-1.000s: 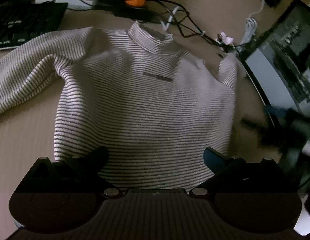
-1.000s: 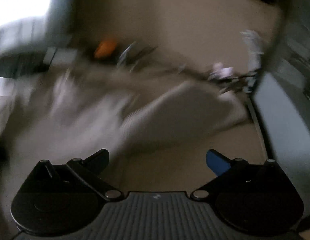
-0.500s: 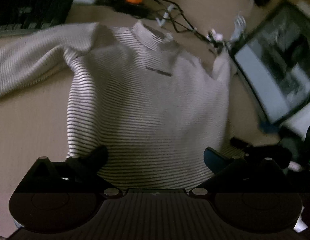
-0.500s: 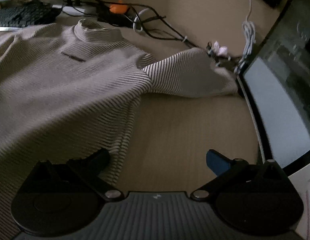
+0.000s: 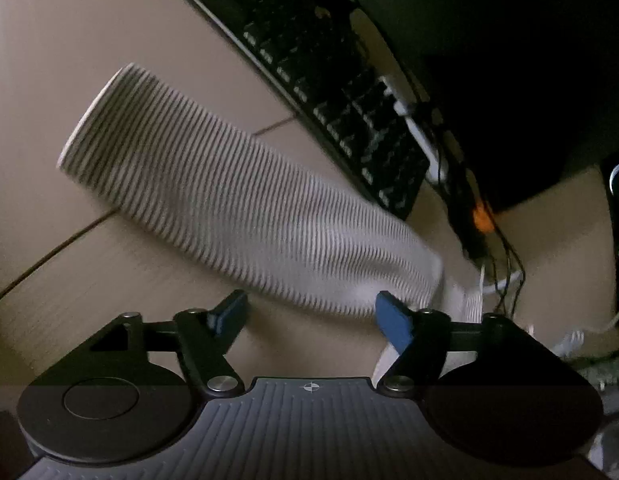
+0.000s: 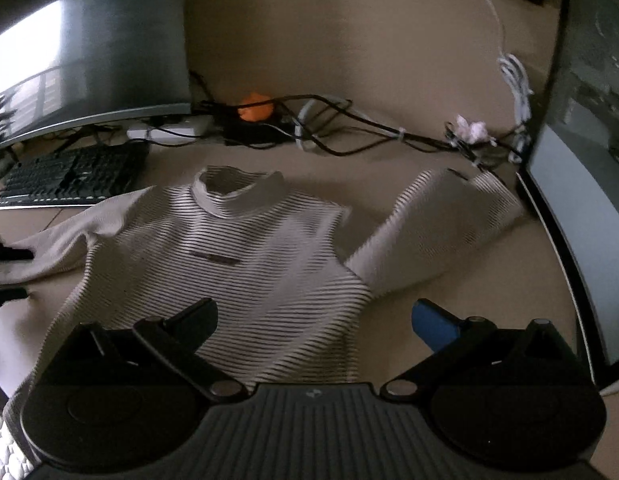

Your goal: Fold clothes

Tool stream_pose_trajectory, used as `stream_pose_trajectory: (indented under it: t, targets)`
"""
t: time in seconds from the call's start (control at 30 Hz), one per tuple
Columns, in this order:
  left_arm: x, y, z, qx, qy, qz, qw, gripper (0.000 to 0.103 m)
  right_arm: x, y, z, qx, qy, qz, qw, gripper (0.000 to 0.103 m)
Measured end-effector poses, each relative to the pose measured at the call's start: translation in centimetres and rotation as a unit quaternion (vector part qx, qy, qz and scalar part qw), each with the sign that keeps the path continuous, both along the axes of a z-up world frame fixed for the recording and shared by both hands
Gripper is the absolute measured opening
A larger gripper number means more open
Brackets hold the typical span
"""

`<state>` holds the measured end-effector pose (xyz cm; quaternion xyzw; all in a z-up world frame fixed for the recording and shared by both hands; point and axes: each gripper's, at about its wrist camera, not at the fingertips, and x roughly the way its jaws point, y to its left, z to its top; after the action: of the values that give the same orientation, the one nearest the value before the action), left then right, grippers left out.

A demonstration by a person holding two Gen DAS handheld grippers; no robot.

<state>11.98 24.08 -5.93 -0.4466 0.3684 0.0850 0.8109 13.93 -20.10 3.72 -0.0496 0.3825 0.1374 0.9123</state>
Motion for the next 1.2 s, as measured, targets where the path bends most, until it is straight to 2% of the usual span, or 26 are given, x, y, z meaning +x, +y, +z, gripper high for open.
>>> stream_pose_trajectory:
  t: [0.1,0.17,0.23,0.27,0.3,0.4,0.53,0.6,0.63,0.67,0.7,0.77,0.8,0.9,1.0,1.03,1.1,1.2]
  targets:
    - [1.7,0.0,0.2,0.030,-0.005,0.023,0.9993,0.081,0.1,0.2,-0.3,-0.003,0.003,0.001,1.000,0.103]
    - [3.2,-0.3,0.3,0.073,-0.007,0.034,0.9967,0.077,0.2,0.1,-0.8,-0.008,0.009,-0.005,1.000,0.103]
    - [4.4,-0.8,0.3,0.144,-0.003,0.038,0.9889,0.064,0.1,-0.1,-1.4,-0.019,0.015,-0.008,1.000,0.103]
    - [5.0,-1.1,0.3,0.178,-0.001,0.039,0.9833,0.051,0.0,-0.3,-1.7,-0.023,0.016,-0.008,1.000,0.103]
    - [5.3,-1.2,0.3,0.195,0.001,0.035,0.9801,0.041,-0.1,-0.6,-1.8,-0.027,0.017,-0.009,0.999,0.103]
    - [6.3,-1.4,0.2,0.245,0.007,0.024,0.9691,0.029,-0.4,-1.3,-2.3,-0.038,0.018,-0.012,0.999,0.103]
    - [6.8,-0.9,0.0,0.224,0.011,0.036,0.9738,0.022,0.0,-2.9,-2.5,-0.032,0.022,-0.036,0.999,0.103]
    - [6.0,-0.4,0.2,0.185,0.016,0.053,0.9812,0.021,0.2,-3.5,-2.7,-0.029,0.024,-0.045,0.998,0.103]
    - [5.3,-0.1,0.3,0.146,0.009,0.060,0.9874,0.023,0.3,-3.7,-2.8,-0.028,0.025,-0.047,0.998,0.103]
    - [4.6,0.2,0.4,0.107,0.002,0.067,0.9919,0.031,0.4,-3.8,-2.8,-0.026,0.026,-0.046,0.998,0.103]
    - [4.5,0.3,0.1,0.077,-0.001,0.068,0.9947,0.044,0.4,-3.9,-2.9,-0.024,0.026,-0.046,0.998,0.103]
    - [4.2,0.6,-0.4,0.018,-0.007,0.068,0.9975,0.057,0.6,-3.8,-3.1,-0.021,0.028,-0.044,0.998,0.103]
    - [4.5,0.6,-0.7,0.012,-0.007,0.066,0.9978,0.059,0.7,-3.7,-3.2,-0.019,0.030,-0.042,0.998,0.103]
    - [5.8,0.2,-0.7,0.042,-0.024,0.063,0.9968,0.059,0.6,-3.3,-3.2,-0.019,0.027,-0.034,0.999,0.103]
    - [6.7,-0.4,0.0,0.094,-0.043,0.064,0.9926,0.055,0.0,-3.0,-2.7,-0.023,0.016,-0.023,0.999,0.103]
    - [6.6,-0.9,0.7,0.117,-0.050,0.061,0.9901,0.052,-0.3,-3.1,-2.5,-0.027,0.011,-0.021,0.999,0.103]
    - [6.6,-1.9,2.1,0.162,-0.064,0.054,0.9832,0.030,-0.8,-3.3,-2.2,-0.034,0.004,-0.018,0.999,0.103]
    - [6.6,-3.5,4.3,0.230,-0.086,0.045,0.9685,0.022,-1.0,-4.4,-2.0,-0.035,0.003,-0.030,0.999,0.103]
